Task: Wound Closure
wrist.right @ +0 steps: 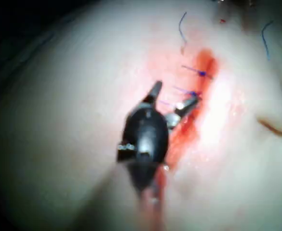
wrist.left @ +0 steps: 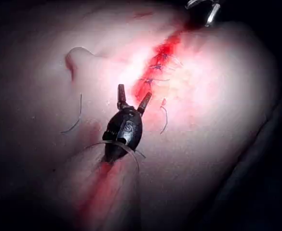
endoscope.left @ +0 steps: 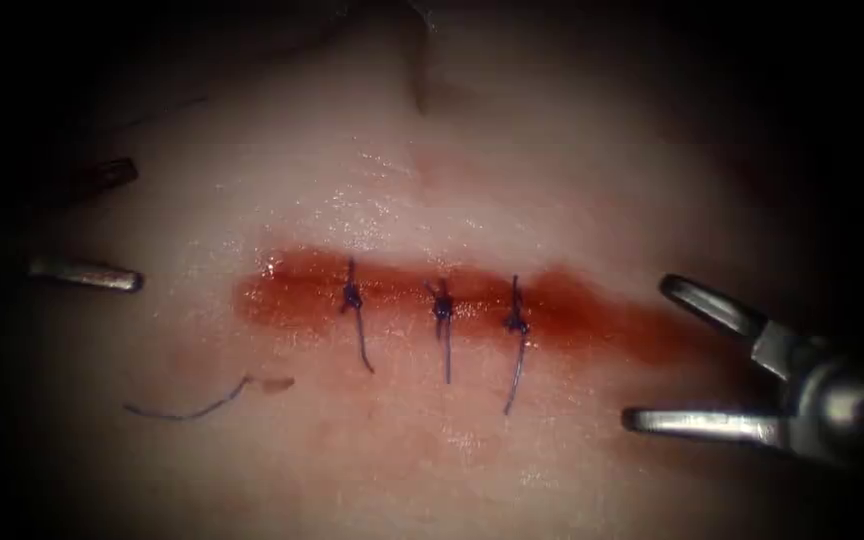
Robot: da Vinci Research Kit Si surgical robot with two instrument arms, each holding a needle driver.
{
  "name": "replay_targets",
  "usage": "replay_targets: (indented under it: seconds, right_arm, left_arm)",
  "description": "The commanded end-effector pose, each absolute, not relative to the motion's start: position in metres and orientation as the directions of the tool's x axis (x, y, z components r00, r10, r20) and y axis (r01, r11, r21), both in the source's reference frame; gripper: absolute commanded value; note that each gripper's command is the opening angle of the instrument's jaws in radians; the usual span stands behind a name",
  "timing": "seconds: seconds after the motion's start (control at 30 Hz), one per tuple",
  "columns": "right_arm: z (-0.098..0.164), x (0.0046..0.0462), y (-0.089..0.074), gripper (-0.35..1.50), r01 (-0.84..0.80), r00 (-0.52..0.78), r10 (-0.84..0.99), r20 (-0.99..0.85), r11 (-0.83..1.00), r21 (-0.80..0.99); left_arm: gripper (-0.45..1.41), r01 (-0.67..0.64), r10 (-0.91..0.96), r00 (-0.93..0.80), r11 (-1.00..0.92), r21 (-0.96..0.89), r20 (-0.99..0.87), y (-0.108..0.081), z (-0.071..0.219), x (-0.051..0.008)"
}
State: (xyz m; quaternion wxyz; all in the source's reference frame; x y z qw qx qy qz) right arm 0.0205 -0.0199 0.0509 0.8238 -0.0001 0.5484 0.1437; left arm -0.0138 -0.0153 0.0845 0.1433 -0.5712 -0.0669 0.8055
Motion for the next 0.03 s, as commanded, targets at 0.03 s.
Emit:
replay_targets:
  seconds: [0.03]
  right_arm:
    - [0.0514, 0.0211, -0.0207, 1.18, -0.235, 0.355, 0.239, -0.904, 0.959, 0.161]
  left_arm:
    - [0.59, -0.151, 0.310, -0.305, -0.949, -0.276, -0.901, -0.0160, 0.0851, -0.0143]
